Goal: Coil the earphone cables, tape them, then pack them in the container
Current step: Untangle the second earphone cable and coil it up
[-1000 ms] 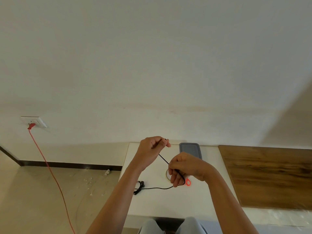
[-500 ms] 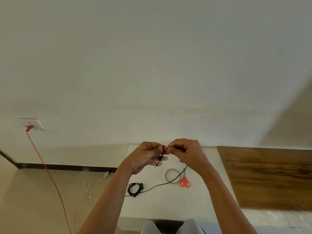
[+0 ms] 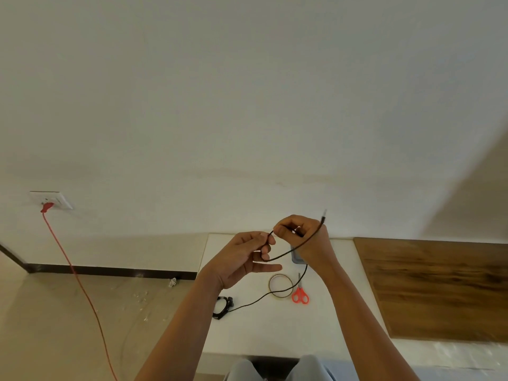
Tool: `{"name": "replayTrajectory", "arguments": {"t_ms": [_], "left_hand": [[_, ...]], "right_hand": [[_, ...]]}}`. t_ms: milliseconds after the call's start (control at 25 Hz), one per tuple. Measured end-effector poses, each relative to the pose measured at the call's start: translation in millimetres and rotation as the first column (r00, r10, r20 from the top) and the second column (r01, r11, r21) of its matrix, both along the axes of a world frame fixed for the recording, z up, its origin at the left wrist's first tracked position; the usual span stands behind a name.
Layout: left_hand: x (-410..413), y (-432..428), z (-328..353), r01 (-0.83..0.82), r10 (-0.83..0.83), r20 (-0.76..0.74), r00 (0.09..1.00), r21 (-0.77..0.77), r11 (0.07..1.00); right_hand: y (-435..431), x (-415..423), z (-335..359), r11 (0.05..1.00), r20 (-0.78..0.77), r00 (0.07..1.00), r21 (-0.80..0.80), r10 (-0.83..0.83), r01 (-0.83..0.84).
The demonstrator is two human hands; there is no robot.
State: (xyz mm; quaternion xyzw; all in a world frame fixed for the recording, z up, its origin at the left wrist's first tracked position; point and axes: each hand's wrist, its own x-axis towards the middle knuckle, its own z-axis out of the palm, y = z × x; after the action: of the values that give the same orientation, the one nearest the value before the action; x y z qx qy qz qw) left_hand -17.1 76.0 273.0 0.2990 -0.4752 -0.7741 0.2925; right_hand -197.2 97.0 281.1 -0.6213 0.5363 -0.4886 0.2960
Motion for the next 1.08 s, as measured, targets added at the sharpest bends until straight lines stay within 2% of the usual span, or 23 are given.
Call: {"name": "replayTrajectory", "arguments": {"t_ms": [160,360,440,520,600,680,800,960,1080], "left_hand": [[11,-3,5,0.022,-0.015,-0.086,0.996,0.078,0.997],[28,-7,2,0.067,-0.067,-0.004,0.998,0.078,0.995],[27,-6,2,0.09,-0.083,-0.076,0.994,0.08,0.993],[22,-7,3,0.033,-0.017,-0.203,0.979,0.077,0.997],[15,-8,4,-0.064,0.075,-0.259,0.963,0.049,0.997],[9,-10,5,-0.133,0.128,-0.243,0.962,-0.004,0.991],[7,-12,4,-0.186,0.169,-0.184,0.968,-0.078,0.979],[8,-17,2,-0.251,0.245,-0.115,0.963,-0.038,0.967],[12,-20,6,-0.28,0.292,-0.234,0.928,0.082,0.956]], "right_hand": [[-2,-5,-8,0.986,0.034,0.986,0.001,-0.164,0.164],[-4,-14,-14,0.942,0.096,0.937,0.062,-0.336,0.331],[-6,-16,-17,0.924,0.084,0.921,0.068,-0.381,0.376],[-7,-15,-21,0.935,0.056,0.941,0.142,-0.334,0.324],[-5,-8,-27,0.952,0.079,0.98,0.263,-0.181,0.155],[-1,2,-33,0.947,0.085,0.996,0.321,-0.037,0.008],[5,15,-38,0.949,0.009,0.993,0.294,0.117,-0.114],[10,20,-38,0.973,-0.052,0.989,0.193,0.139,-0.126],[9,16,-40,0.987,-0.016,0.999,0.157,0.038,-0.035]]}}
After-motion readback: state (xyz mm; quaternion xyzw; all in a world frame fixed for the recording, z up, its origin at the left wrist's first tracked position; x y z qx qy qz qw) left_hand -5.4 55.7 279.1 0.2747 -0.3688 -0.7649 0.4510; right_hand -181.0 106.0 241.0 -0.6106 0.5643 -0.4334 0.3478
